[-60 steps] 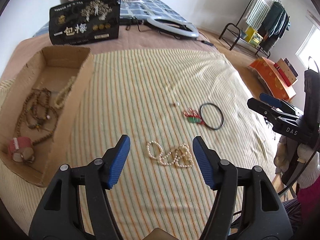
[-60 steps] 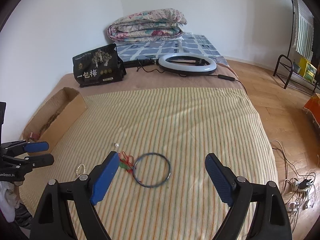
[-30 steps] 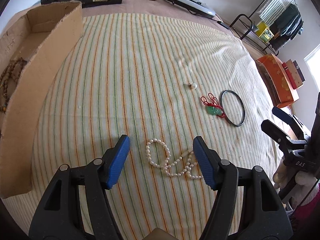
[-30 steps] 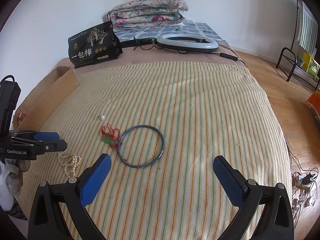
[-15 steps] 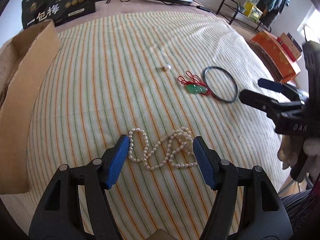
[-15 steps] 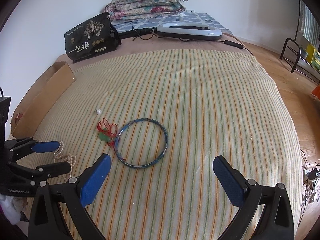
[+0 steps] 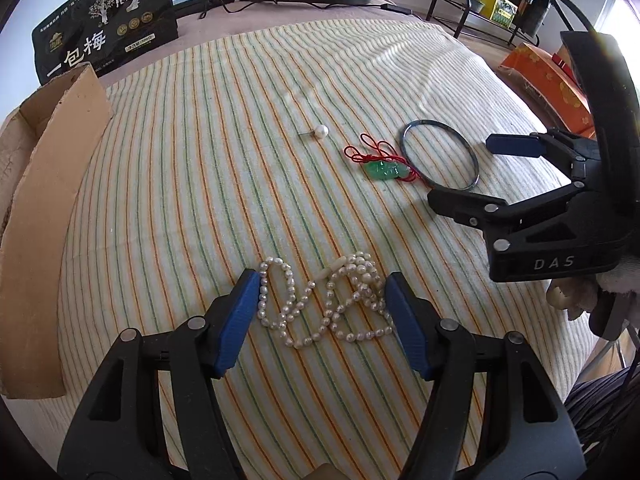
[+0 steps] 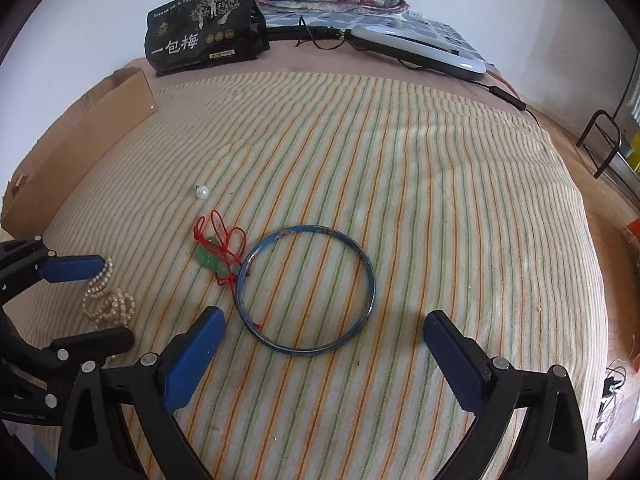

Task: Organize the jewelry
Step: 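Grasp the pearl necklace with the left tool while the right tool grasps the blue bangle, then lift and carry the pearl necklace and bangle over the cardboard box with both tools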

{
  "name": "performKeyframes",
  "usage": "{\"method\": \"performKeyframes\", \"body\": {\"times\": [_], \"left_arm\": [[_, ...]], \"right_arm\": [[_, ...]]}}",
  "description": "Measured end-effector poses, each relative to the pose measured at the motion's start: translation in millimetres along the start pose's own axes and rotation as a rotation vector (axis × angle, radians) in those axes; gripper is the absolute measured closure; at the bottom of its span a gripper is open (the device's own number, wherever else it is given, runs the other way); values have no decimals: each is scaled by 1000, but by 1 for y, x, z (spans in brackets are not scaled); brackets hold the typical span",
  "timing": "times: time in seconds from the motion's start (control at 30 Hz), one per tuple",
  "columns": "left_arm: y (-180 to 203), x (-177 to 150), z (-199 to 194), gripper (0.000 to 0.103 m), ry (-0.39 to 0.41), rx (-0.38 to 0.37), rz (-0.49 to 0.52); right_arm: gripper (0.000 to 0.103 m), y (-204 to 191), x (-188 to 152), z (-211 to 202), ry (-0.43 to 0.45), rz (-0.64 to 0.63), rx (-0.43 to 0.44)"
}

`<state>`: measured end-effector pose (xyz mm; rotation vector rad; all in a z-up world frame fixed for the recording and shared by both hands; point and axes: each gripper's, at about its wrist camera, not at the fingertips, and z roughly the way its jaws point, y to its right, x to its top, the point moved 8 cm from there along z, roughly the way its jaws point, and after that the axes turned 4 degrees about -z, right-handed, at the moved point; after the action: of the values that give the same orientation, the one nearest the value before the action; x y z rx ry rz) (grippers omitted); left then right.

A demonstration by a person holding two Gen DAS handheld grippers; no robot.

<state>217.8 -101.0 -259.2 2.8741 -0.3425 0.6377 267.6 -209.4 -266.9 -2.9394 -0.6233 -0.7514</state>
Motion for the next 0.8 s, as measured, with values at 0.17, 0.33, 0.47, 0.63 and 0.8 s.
{"method": "performKeyframes", "body": {"times": [0.17, 0.33, 0.47, 0.63, 0.8], "left_arm": [[1, 2, 1, 49, 10, 9, 11], [-3, 6, 1, 66, 19, 15, 3], [-6, 7, 0, 78, 26, 18, -5], [-8, 7, -2, 88, 25, 8, -17], [-10, 5, -5, 91, 20, 0, -30]], "right_arm": [[5, 2, 6, 4, 11, -30, -23], [25, -2, 11, 4, 22, -61, -1], [29, -5, 11, 1, 20, -70, 4], [29, -3, 7, -4, 19, -69, 4], [29, 4, 0, -13, 23, -48, -5]]}}
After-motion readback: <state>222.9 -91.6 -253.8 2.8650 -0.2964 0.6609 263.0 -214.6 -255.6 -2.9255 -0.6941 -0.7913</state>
